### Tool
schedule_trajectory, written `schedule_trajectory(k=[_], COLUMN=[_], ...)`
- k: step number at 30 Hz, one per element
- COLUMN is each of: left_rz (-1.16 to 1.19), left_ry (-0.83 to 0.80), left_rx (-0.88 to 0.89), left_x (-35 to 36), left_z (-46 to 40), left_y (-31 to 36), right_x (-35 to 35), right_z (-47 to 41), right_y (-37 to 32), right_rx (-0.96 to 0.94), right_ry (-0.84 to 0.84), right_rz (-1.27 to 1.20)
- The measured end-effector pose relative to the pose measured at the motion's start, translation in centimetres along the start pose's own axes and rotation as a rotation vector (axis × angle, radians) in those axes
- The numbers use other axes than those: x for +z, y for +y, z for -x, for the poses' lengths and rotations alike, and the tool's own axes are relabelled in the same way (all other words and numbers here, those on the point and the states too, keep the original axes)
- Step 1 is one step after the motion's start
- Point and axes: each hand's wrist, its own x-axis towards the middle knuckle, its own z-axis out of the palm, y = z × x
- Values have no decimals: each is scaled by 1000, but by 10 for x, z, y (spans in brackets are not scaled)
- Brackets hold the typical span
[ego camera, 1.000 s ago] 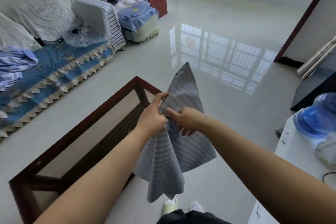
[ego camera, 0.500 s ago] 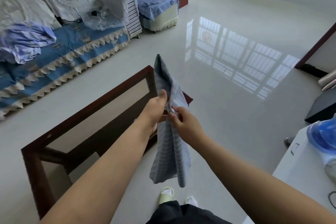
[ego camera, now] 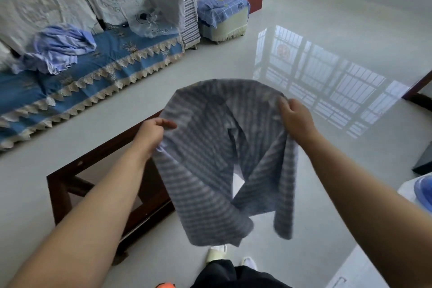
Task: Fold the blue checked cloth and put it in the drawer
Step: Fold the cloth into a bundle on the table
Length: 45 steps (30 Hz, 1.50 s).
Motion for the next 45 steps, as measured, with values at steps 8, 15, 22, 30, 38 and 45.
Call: schedule_trajectory(k=[8, 15, 22, 30, 38, 45], left_rz=[-679, -789, -863, -627, -402, -459], left_ry=[65, 121, 65, 21, -64, -111], left_rx=[186, 198, 63, -22, 57, 224], left_x=[-56, -59, -76, -94, -103, -111], left_z=[-9, -12, -47, -149, -246, -295], left_y=[15, -10, -51, -66, -16, -6], right_x=[-45, -10, 69, 162, 250, 280], right_z=[-31, -32, -41, -111, -163, -189], right_y=[-20, -27, -16, -44, -125, -163], right_rx=[-89, -93, -72, 119, 35, 38], right_ry=[-82, -175, -296, -269, -443, -621], right_rz=[639, 703, 652, 622, 496, 360])
